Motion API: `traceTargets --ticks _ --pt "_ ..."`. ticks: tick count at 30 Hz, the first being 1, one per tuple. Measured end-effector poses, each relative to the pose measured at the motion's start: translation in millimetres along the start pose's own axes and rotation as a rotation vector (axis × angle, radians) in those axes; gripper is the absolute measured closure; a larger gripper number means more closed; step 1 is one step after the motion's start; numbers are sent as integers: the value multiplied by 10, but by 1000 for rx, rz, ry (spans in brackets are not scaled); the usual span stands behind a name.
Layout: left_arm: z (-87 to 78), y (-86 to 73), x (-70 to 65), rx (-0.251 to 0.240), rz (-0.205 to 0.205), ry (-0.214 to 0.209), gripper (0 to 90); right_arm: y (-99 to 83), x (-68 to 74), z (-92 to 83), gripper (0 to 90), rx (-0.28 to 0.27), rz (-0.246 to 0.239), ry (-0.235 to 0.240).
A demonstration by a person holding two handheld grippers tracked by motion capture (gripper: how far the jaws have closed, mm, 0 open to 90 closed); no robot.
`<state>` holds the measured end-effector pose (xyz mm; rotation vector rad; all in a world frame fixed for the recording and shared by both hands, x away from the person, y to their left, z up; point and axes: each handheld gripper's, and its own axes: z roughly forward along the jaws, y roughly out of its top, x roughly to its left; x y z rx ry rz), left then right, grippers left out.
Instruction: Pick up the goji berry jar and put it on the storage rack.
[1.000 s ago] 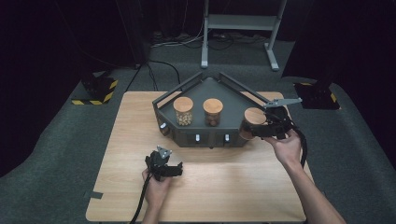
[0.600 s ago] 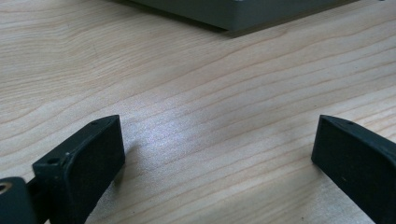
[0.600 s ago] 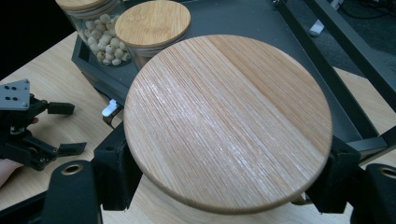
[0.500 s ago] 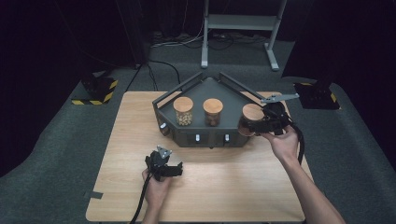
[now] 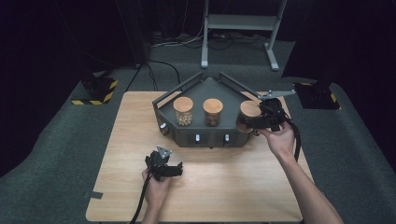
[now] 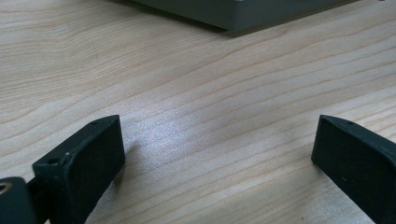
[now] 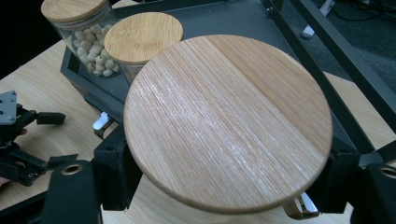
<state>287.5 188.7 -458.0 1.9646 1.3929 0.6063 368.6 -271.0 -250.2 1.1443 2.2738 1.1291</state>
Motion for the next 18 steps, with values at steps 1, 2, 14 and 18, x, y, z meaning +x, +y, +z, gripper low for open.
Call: traceTargets --ticks 1,2,14,18 --pt "0 0 0 0 0 0 25 10 3 5 257 1 1 -1" --pt "0 0 0 0 0 0 25 16 6 13 257 -1 2 -3" --pt "0 0 0 0 0 0 25 49 16 112 257 5 10 -15" --pt "0 0 0 0 0 0 25 60 21 136 257 4 13 -19"
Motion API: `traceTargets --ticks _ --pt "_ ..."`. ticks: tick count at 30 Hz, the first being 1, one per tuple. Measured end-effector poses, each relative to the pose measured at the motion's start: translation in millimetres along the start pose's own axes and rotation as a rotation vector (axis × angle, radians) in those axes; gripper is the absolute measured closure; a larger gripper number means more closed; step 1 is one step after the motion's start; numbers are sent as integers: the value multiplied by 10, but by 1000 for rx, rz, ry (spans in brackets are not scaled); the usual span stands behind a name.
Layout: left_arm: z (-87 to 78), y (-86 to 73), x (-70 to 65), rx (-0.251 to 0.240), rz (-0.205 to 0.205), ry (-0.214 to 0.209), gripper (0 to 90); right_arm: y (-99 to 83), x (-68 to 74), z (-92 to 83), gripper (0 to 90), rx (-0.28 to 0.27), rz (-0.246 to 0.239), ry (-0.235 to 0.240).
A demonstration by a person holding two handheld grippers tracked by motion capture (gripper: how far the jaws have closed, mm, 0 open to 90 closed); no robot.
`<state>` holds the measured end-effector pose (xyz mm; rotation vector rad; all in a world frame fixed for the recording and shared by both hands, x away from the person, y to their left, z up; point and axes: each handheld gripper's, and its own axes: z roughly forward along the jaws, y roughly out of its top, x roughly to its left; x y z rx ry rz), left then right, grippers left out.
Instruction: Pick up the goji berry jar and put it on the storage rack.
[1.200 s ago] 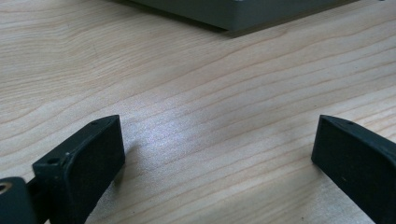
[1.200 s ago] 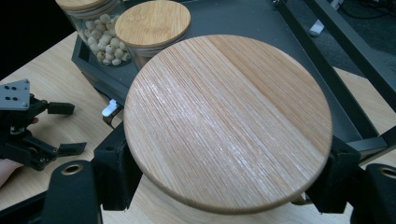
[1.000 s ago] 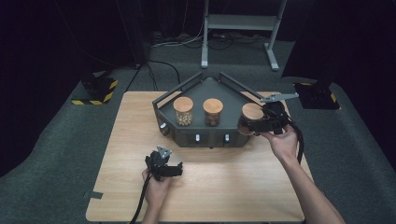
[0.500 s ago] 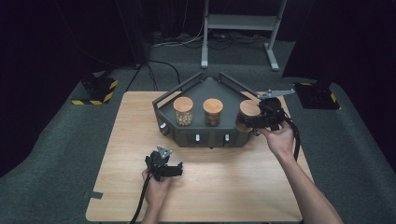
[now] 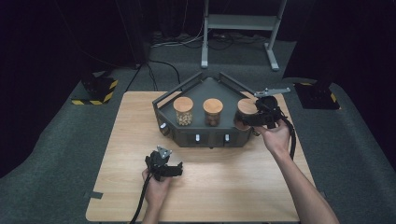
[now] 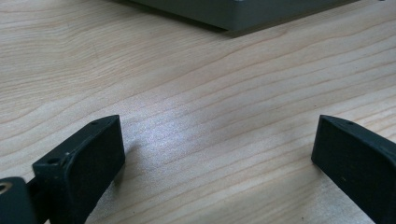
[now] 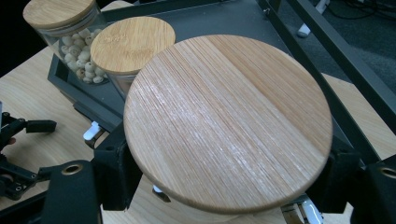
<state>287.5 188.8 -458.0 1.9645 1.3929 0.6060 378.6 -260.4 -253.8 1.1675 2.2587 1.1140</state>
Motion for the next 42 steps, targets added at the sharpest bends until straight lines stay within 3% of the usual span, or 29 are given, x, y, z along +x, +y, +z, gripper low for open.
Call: traceTargets --ticks 42 --pt "0 -1 0 0 0 0 25 98 182 491 256 22 22 -107"
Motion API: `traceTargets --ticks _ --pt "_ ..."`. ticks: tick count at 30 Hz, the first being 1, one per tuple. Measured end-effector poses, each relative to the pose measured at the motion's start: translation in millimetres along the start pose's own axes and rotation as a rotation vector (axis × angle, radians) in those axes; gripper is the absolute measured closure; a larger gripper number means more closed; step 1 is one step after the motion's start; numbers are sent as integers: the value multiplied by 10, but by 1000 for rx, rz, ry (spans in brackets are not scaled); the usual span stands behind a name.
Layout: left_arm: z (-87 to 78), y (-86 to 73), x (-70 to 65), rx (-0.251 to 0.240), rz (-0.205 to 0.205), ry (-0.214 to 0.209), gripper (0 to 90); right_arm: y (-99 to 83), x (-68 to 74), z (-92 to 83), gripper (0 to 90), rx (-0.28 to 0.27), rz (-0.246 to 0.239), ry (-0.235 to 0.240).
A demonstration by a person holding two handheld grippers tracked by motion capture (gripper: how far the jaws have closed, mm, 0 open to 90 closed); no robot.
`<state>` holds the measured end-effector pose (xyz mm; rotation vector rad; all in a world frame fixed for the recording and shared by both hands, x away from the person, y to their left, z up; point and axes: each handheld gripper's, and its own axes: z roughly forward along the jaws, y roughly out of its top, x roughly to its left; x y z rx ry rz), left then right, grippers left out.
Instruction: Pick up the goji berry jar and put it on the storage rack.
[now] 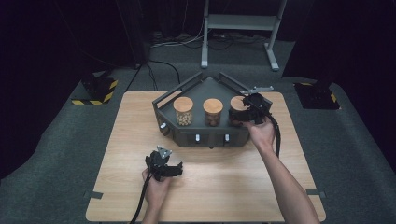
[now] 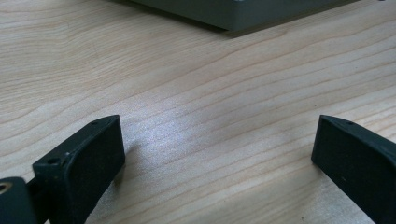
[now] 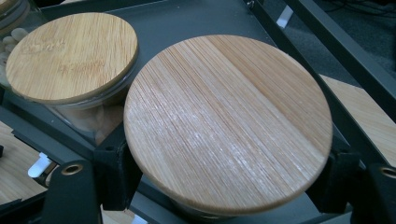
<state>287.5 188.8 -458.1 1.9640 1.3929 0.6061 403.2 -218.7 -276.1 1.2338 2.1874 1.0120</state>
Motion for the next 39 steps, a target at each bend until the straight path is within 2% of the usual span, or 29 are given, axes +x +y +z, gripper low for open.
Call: traceTargets --ticks 21,39 --pt "0 0 0 0 0 0 25 -15 29 158 256 16 25 -22" --pt "0 -1 -1 -1 -1 0 26 -13 61 194 256 20 4 -33"
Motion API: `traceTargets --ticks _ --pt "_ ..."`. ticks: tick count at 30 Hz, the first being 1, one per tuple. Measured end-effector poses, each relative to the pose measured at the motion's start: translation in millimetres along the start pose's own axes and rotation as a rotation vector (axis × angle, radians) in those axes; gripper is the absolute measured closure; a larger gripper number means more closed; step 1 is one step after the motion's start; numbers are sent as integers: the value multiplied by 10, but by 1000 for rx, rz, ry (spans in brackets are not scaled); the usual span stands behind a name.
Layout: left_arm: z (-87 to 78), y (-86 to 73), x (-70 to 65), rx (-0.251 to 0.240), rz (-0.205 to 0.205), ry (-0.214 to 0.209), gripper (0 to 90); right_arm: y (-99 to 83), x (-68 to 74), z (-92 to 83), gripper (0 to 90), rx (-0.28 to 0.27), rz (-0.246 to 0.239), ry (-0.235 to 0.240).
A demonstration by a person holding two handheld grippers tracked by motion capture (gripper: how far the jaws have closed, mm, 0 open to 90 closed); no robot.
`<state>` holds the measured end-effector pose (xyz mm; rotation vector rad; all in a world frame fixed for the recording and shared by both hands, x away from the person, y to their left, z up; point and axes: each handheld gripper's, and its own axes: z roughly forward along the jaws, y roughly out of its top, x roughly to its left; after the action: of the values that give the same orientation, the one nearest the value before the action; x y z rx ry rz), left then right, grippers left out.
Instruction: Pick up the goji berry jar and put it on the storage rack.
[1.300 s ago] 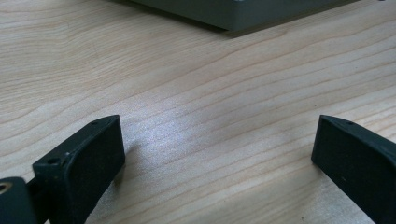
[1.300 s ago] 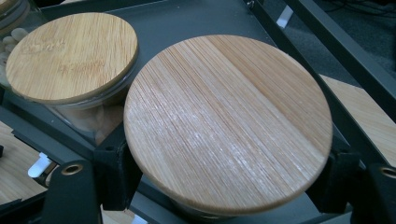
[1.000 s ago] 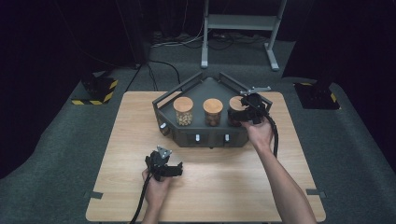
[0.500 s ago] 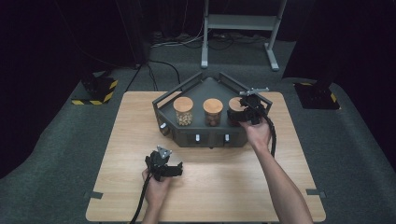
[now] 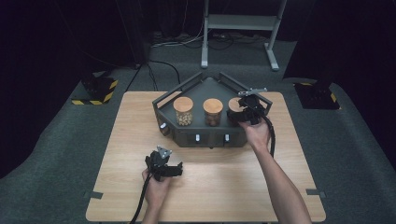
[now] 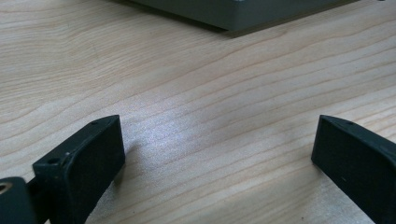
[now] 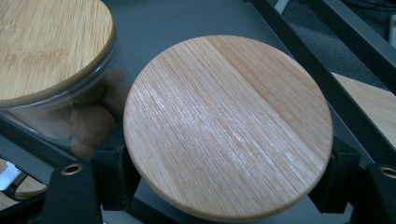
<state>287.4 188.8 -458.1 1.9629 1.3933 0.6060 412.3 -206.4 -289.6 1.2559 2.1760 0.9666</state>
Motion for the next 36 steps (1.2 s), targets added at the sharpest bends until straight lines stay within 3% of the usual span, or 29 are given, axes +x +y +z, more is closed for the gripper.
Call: traceTargets --ticks 28,36 --pt "1 -1 0 -1 -1 0 26 18 -66 10 247 10 12 24" --pt "0 1 1 1 1 0 26 -30 -164 -5 65 -3 30 70"
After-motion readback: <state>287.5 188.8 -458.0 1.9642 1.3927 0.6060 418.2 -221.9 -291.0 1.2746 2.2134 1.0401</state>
